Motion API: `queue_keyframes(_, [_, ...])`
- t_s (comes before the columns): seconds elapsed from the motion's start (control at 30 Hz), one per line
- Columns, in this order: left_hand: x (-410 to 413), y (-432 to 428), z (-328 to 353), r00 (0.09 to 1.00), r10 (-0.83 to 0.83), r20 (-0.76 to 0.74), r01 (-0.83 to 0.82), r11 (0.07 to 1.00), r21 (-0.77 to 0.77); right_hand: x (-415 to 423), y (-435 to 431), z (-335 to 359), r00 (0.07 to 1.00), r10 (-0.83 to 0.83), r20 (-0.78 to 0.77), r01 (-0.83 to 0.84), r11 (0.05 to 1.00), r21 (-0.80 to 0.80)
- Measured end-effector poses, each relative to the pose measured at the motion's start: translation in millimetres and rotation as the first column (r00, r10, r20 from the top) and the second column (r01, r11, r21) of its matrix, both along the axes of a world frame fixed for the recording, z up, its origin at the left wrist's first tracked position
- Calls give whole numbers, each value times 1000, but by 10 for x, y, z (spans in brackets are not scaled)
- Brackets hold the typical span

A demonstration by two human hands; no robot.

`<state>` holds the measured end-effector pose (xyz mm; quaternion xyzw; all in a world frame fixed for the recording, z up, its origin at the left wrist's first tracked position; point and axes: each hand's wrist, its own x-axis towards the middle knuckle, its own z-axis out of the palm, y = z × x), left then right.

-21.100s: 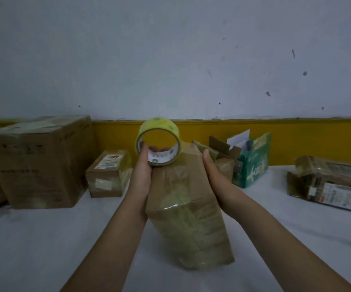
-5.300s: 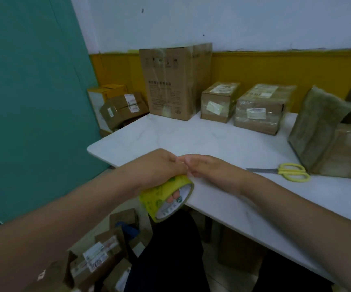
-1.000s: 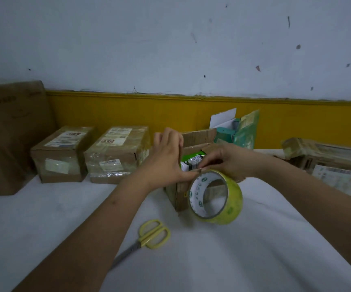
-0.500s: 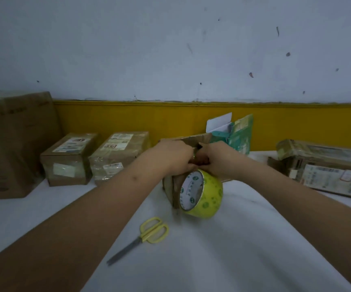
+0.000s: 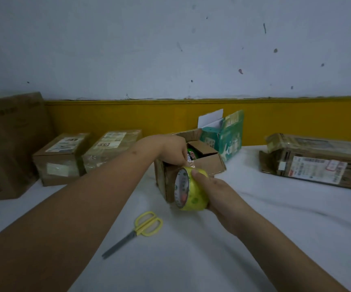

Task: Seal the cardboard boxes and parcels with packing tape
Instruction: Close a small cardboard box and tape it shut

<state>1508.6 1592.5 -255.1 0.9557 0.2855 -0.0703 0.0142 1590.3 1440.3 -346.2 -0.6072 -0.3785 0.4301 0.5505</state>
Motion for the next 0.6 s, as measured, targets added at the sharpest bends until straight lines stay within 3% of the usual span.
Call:
queue_keyframes(0.07, [7,31,-32,999,11,35,-11,1000,18,9,-103,-16,975,-72,209,76,997,-11])
queue_keyframes(0.1, [13,42,-42,999,10,40,-11,1000,29,20,-145,-21,971,-73,226,75,997,-3])
queue_keyframes(0.43, [-101,60,-106,994,-4,106,-10,992,125,-135,-255,-158,994,-57,89,59,998,-20])
queue_keyframes(0.53, [-177,8,-101,989,-55,134,37,990,139,-159,-268,-164,990,-69,119,67,998,21])
queue_keyframes(0.6, [-249,-59,-116,980,-131,148,94,967,236,-172,-267,-166,992,-80,100,76,996,46])
